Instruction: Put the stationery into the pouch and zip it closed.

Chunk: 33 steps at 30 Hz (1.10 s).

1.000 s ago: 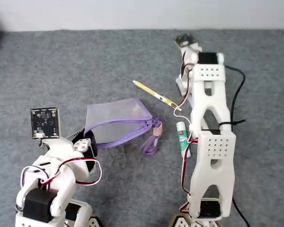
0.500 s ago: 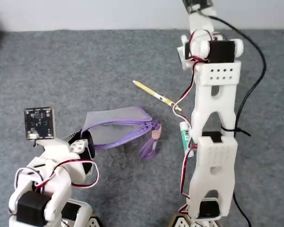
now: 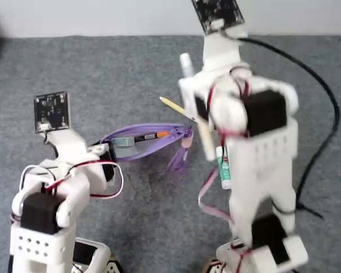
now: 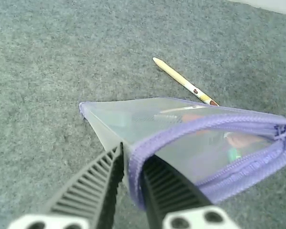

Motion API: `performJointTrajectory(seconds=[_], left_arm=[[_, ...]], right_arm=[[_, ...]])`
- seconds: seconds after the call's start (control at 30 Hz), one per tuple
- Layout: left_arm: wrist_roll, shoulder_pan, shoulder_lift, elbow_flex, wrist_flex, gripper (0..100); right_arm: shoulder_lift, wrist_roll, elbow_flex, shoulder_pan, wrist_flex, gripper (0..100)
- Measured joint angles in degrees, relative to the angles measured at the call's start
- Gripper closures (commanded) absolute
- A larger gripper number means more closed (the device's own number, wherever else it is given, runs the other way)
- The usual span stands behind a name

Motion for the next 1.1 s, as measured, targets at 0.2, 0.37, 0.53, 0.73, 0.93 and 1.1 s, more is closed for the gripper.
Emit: performJointTrajectory(seconds=[0.2, 0.37, 0.53, 0.73, 0.93, 1.1], left_arm=[[0.0, 0.0, 3.9, -2.6, 0.0, 99], [0.6, 0.0, 6.9, -4.8, 0.0, 99], [1.5, 0.0, 7.7, -5.5, 0.0, 99], [1.5, 0.0, 7.8, -5.6, 0.0, 99], [1.5, 0.0, 7.8, -5.6, 0.0, 99], [1.5, 0.0, 7.8, -5.6, 0.0, 99]], right_arm=[[-7.5, -6.4, 0.8, -9.8, -2.8, 99.1], [-9.8, -7.2, 0.8, -14.4, -11.0, 99.1], [-10.1, -7.2, 0.8, -15.6, -15.0, 99.1], [-13.6, -8.1, 1.8, -16.5, -12.9, 99.1], [-22.2, -8.3, 9.2, -16.6, -12.2, 99.1], [-30.9, -8.3, 21.1, -16.6, -14.3, 99.1]])
